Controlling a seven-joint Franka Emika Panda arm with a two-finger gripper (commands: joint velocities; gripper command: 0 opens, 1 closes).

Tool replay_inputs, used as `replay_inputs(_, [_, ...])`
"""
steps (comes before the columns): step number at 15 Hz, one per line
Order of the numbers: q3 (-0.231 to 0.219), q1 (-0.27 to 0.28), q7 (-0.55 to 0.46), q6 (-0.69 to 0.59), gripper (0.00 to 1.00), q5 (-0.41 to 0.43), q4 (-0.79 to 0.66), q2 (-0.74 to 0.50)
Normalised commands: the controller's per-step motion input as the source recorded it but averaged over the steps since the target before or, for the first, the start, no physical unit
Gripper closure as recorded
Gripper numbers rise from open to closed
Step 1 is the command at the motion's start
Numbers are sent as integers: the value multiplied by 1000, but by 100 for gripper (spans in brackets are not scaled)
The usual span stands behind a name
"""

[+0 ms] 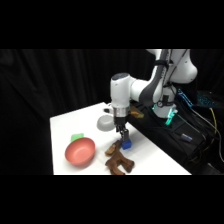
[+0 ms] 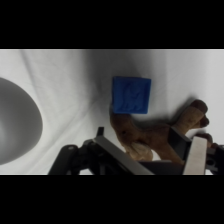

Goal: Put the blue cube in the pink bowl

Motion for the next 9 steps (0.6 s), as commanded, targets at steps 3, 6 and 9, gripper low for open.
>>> replay_inputs(3, [-98,127,217,209,0,-132,-91,51])
replay_inputs(6, [-102,134,205,249,0,-126,-112,28])
replay_inputs(9, [-99,124,170,239,0,-98,-95,42])
